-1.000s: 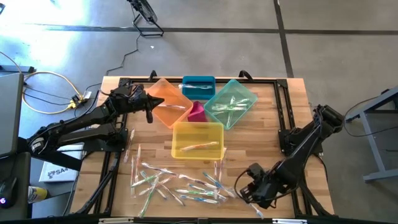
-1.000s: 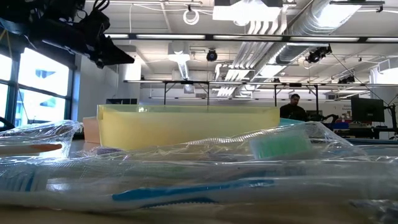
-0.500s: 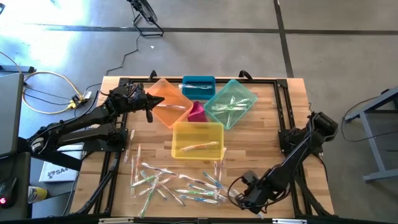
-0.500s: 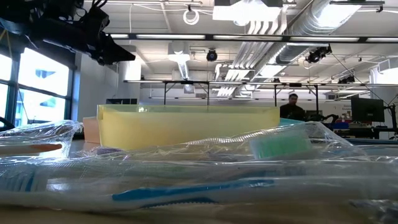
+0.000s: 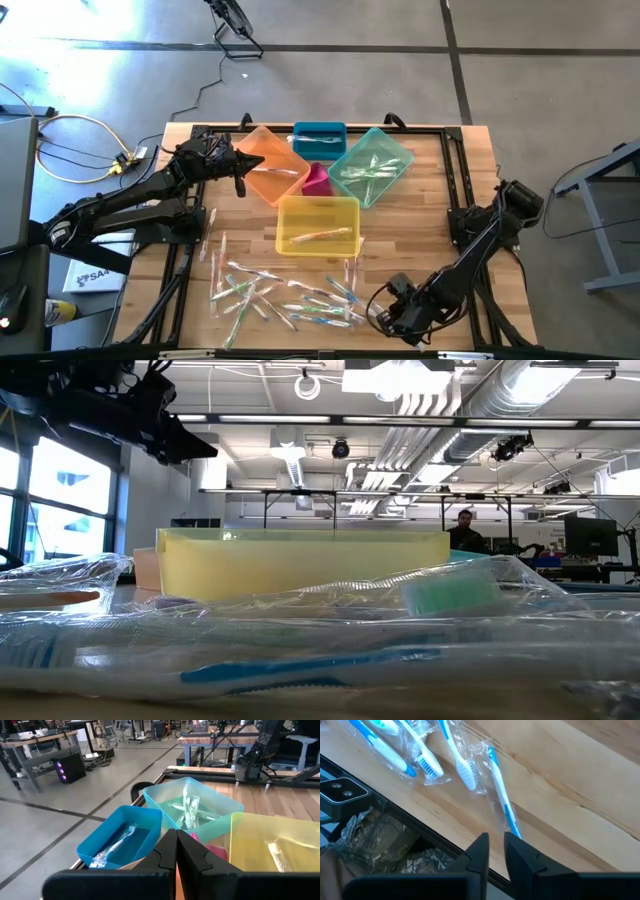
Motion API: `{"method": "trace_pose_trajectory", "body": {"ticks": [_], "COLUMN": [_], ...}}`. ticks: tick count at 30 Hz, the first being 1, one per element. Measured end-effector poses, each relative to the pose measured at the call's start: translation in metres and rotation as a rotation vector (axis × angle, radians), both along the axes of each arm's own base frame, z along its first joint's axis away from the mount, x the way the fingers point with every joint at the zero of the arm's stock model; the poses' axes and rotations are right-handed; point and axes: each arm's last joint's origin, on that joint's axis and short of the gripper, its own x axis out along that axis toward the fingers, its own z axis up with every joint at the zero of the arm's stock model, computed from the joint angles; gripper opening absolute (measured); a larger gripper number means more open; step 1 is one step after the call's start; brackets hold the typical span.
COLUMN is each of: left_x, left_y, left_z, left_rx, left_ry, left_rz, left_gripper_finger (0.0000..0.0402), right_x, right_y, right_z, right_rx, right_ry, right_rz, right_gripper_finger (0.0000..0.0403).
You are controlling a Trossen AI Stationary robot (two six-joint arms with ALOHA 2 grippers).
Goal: Pick & Place Toothbrushes
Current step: Put the blue toothbrush into the blue bin
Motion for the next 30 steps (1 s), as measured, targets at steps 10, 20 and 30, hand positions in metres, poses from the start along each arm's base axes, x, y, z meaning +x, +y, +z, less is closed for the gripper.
{"method": "trace_pose_trajectory", "body": {"ticks": [10,20,30], "left_x": [0.000,0.000,0.000], "left_y": [0.000,0.000,0.000], "left_z": [-0.001,-0.001,-0.001], "left_rx": [-0.004,-0.005,-0.006], "left_ry": [0.006,0.006,0.007], "left_rz": [0.000,0.000,0.001], "left_gripper_finger": [0.0000,0.0000,0.0000], "right_x": [-0.004,-0.011,-0.010], "right_y": [0.004,0.022,0.039], "right_z": [-0.010,-0.039,-0.081], "right_rx": [0.029,0.040,0.085], "right_ry": [-0.020,0.064,0.226], "right_rz": [0.002,0.029,0.086], "right_gripper_finger": [0.0135,0.0126,0.0126]}}
